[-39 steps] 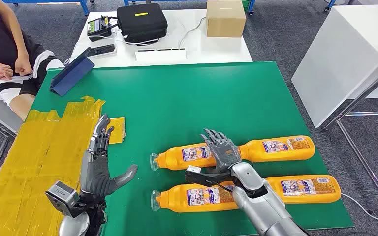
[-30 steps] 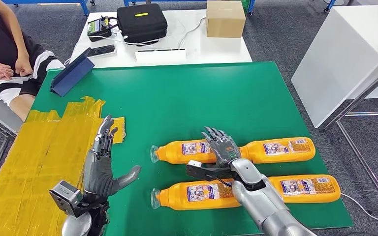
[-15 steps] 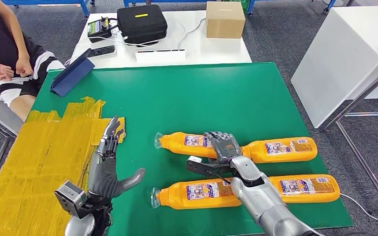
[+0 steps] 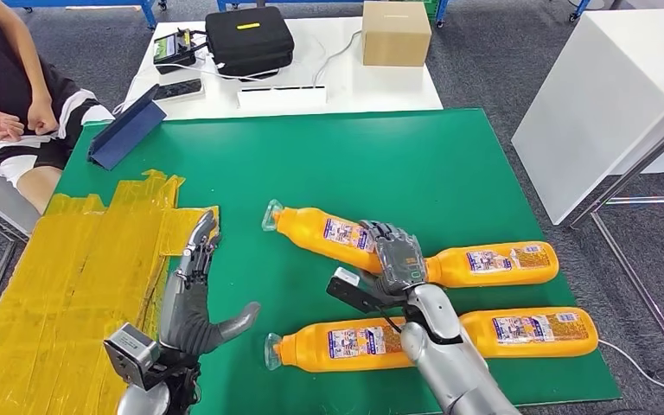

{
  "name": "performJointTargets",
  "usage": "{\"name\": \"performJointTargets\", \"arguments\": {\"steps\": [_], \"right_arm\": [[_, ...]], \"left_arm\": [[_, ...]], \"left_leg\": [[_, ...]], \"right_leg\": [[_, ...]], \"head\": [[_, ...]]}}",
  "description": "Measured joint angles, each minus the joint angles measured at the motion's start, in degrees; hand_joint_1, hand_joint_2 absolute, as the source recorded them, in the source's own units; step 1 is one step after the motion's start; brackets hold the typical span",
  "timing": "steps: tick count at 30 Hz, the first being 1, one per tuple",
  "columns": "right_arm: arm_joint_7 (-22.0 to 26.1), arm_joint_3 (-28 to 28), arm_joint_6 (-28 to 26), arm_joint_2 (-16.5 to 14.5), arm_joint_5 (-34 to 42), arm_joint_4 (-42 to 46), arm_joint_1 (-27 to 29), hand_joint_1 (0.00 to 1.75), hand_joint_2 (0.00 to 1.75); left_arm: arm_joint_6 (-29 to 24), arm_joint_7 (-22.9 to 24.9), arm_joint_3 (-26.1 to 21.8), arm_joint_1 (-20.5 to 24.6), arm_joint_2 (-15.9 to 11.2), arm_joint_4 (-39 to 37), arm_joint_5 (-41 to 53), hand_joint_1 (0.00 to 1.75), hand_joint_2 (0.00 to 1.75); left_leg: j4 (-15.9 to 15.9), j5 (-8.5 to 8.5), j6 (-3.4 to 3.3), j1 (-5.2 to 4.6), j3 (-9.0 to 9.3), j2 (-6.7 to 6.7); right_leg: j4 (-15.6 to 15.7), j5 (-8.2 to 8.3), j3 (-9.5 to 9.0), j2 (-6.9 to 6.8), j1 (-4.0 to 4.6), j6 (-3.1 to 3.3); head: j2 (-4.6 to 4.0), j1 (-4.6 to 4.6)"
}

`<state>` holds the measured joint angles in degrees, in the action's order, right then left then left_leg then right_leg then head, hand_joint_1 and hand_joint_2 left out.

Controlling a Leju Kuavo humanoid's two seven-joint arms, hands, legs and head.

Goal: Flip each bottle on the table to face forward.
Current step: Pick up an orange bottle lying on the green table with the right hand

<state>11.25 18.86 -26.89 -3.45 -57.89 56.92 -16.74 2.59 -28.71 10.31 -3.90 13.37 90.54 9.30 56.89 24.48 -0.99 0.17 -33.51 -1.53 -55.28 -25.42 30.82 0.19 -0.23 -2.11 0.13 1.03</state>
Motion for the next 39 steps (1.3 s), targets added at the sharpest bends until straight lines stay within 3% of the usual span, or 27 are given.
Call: {"name": "performJointTargets", "arguments": {"steps": [5,12,17,22,39], "right_arm": [[3.0,-3.1,-2.0,-1.8,3.3,8.0,3.7,1.75,1.75],[5.6,-4.8,-3.0,-2.8,6.4,12.4,5.8,1.75,1.75],[11.9,-5.7,-1.9,-4.5,16.0,16.3,8.3,1.72,1.75],[17.8,-5.9,2.6,-7.0,27.0,20.0,10.7,1.71,1.75],[20.7,-5.4,6.7,-9.6,32.5,22.7,12.3,1.74,1.75]], "left_arm": [[-0.4,0.0,0.5,-0.4,0.0,0.0,0.3,0.00,1.75],[-0.8,0.1,0.7,-0.6,0.3,0.0,0.4,0.00,1.75],[-0.8,2.8,0.8,0.0,0.3,-0.2,-1.2,0.00,1.75],[0.1,6.1,0.9,2.5,0.0,-2.2,-3.7,0.00,1.75],[1.9,8.1,1.6,6.0,-0.6,-5.8,-7.9,0.00,1.75]], "left_leg": [[0.0,0.00,0.00,0.00,-0.05,0.02],[0.0,0.00,0.00,-0.01,-0.06,0.00],[0.0,0.00,0.00,0.00,-0.06,0.01],[0.0,0.00,0.01,0.01,-0.07,0.02],[0.0,0.00,0.00,0.00,-0.08,0.02]], "right_leg": [[0.0,0.00,0.06,0.00,0.00,0.00],[0.0,0.00,0.06,0.00,-0.01,0.00],[0.0,0.00,0.08,0.00,0.00,0.00],[0.0,0.00,0.09,0.00,0.01,0.01],[0.0,0.00,0.09,0.00,0.00,0.00]], "head": [[0.00,-0.01],[0.00,-0.02],[0.00,-0.01],[0.00,-0.01],[0.00,-0.01]]}}
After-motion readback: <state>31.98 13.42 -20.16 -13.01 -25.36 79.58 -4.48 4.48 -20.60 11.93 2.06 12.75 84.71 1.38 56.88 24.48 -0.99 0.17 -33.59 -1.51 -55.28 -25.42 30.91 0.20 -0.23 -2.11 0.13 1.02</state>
